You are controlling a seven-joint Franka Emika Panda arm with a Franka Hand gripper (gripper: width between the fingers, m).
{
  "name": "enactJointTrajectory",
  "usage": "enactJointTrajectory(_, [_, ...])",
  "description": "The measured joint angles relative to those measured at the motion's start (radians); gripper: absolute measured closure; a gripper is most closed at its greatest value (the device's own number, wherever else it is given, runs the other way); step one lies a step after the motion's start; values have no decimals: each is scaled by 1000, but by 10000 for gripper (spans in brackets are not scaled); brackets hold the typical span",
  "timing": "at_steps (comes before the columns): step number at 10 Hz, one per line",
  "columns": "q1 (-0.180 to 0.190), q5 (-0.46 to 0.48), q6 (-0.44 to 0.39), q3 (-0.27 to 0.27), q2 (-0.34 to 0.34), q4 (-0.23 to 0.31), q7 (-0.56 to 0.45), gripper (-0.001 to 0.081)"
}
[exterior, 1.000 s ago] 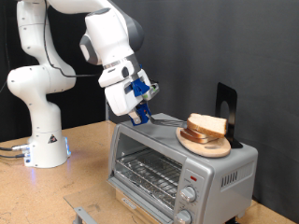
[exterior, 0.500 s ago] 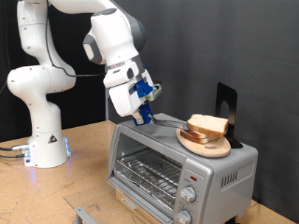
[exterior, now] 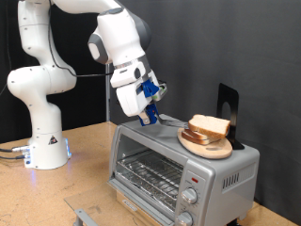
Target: Make a piece of toast with the oven
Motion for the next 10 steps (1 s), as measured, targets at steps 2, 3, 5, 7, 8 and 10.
enactJointTrajectory(2, [0, -12, -22, 6, 17, 23, 22, 443])
enactJointTrajectory(3, [0, -27, -42, 9, 24, 36, 39, 443])
enactJointTrajectory(5, [0, -53, -57, 15, 44, 62, 72, 443])
enactJointTrajectory(7, [0, -67, -58, 23, 64, 83, 95, 443])
enactJointTrajectory(8, [0, -70, -58, 26, 72, 92, 101, 443])
enactJointTrajectory(10, [0, -78, -57, 33, 89, 110, 113, 443])
